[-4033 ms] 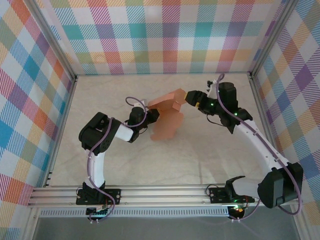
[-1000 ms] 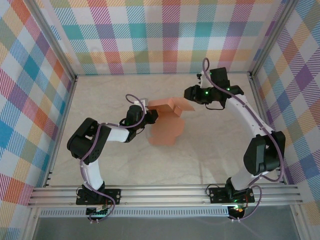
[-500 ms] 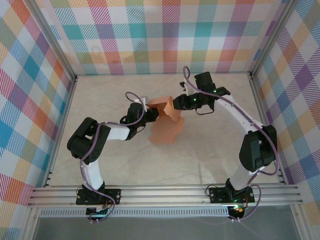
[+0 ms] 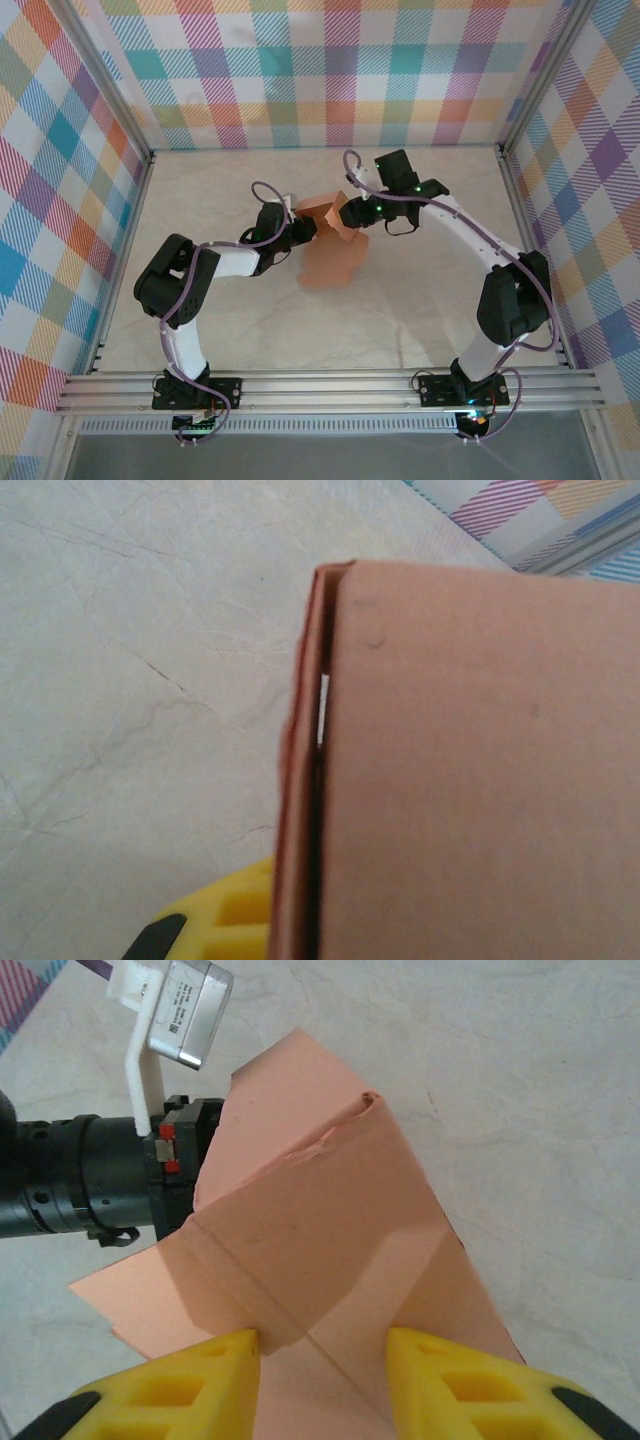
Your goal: Fold the paper box
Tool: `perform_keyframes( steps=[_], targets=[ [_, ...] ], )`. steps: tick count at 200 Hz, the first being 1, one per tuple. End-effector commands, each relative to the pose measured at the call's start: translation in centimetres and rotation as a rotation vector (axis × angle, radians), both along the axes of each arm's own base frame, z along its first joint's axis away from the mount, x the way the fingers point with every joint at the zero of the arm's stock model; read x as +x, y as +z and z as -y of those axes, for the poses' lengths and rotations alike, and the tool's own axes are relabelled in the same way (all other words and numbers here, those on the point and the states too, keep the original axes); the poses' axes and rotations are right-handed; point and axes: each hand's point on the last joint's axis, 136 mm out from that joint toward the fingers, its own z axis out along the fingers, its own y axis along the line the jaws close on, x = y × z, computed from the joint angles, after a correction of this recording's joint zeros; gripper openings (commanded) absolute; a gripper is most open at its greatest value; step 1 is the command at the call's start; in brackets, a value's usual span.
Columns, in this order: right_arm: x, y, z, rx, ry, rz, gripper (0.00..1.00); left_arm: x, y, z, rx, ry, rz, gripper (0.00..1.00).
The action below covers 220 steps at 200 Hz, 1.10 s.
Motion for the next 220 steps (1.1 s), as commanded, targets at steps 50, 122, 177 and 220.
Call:
perform_keyframes(
  steps=[50,122,177,220],
  targets=[
    [0.6,-1.4,0.2,-0.122,0.058,0.097,0.44,0.7,3.0,1.3,-0.067,-0.040,0.058,0.00],
    [1.4,-2.7,0.6,-0.242,0.043,0.141,0.39,0.6,3.0,1.5,-0.070,-0.047,0.058,0.00],
    [2.9,-2.7,0.8,-0.339,-0.020,0.230,0.37,0.6,3.0,1.7,-0.074,-0.058,0.057,0.00],
    [4.3,-2.1,1.7,-0.417,-0.102,0.323,0.35,0.5,3.1,1.8,-0.078,-0.063,0.056,0.00]
  ],
)
